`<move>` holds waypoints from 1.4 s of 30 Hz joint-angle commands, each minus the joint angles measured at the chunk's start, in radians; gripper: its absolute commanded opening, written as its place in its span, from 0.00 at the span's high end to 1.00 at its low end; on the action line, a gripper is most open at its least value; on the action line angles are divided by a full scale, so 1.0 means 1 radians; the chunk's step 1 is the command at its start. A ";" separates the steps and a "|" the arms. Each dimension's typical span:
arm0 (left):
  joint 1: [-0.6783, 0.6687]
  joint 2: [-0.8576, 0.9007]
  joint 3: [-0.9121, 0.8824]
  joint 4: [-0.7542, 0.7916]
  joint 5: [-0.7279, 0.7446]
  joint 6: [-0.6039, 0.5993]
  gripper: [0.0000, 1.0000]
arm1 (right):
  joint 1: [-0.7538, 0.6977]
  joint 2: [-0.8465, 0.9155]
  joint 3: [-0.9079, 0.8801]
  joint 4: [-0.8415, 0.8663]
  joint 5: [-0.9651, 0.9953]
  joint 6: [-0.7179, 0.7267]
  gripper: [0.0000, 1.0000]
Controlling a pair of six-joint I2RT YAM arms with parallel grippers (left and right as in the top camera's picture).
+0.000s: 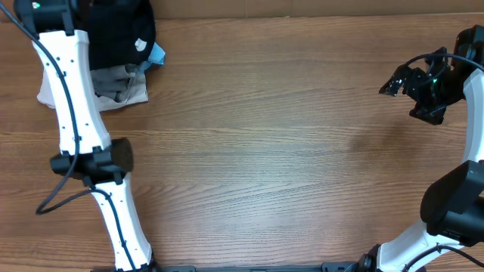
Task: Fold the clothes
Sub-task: 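Carry the black bundle with the left gripper onto the clothes pile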
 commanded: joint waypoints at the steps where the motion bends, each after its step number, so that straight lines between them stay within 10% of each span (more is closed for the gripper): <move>1: 0.072 0.121 -0.053 0.018 0.014 -0.065 0.00 | 0.004 -0.005 0.003 -0.004 0.003 -0.007 0.00; 18: 0.123 0.500 -0.064 -0.057 0.092 -0.021 0.00 | 0.004 -0.005 0.003 -0.004 0.002 -0.007 0.00; 31: 0.129 0.242 0.087 -0.053 0.092 -0.020 0.00 | 0.004 -0.006 0.045 0.009 -0.002 -0.031 0.00; 42: 0.119 -0.052 0.093 -0.116 0.095 -0.108 0.00 | 0.004 -0.029 0.501 -0.240 0.000 -0.086 0.00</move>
